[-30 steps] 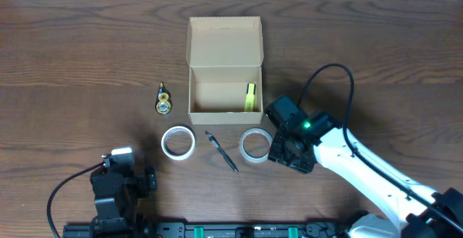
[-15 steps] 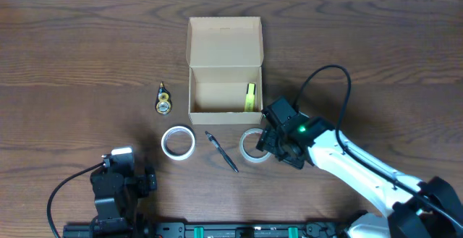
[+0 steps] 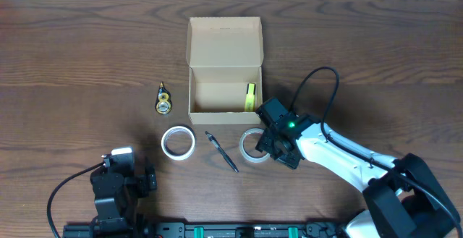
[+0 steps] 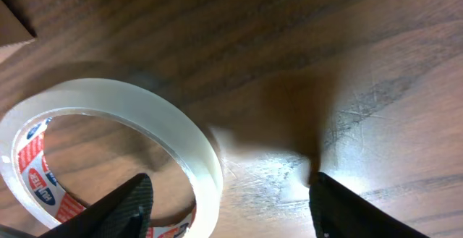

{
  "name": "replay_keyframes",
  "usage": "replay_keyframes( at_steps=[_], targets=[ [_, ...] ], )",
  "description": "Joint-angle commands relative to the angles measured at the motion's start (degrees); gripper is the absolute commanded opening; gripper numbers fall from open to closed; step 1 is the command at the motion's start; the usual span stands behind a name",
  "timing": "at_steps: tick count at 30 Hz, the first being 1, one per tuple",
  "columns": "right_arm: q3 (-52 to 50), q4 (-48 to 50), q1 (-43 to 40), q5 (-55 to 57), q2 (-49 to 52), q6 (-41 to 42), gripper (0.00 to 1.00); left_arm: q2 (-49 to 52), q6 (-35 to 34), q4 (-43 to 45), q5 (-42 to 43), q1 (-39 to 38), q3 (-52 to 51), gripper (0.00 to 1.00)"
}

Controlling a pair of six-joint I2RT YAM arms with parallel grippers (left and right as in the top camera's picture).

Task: Pack container
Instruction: 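Move the right gripper to the right clear tape roll and grasp its rim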

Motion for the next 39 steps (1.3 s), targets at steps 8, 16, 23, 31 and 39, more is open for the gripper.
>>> replay_keyframes(
  at_steps=[8,16,23,31,39],
  targets=[
    [-0.37,1.22,0.35,1.31,0.50,1.46,0.54,-0.33,-1.09,-1.55,-1.18,-0.22,-1.31,0.95],
    [-0.87,2.25,0.35,1.97,0.57,1.66,0.47,-0.33,-1.09,-1.55,-1.18,-0.22,-1.31,0.95],
    [-1.07,2.73,0.35,1.88,1.95,1.86,0.43,-0.33,-1.09,-1.55,-1.18,-0.22,-1.31,0.95],
    [-1.05,3.17,0.35,-0.46,5.29,1.84,0.05,-0.33,-1.09,-1.55,-1.18,-0.22,-1.31,0.95],
    [-0.92,1.44,0.31,-2.67,5.25,1.84,0.01,-0.33,-1.09,-1.55,-1.18,-0.22,-1.31,0.95]
  ],
)
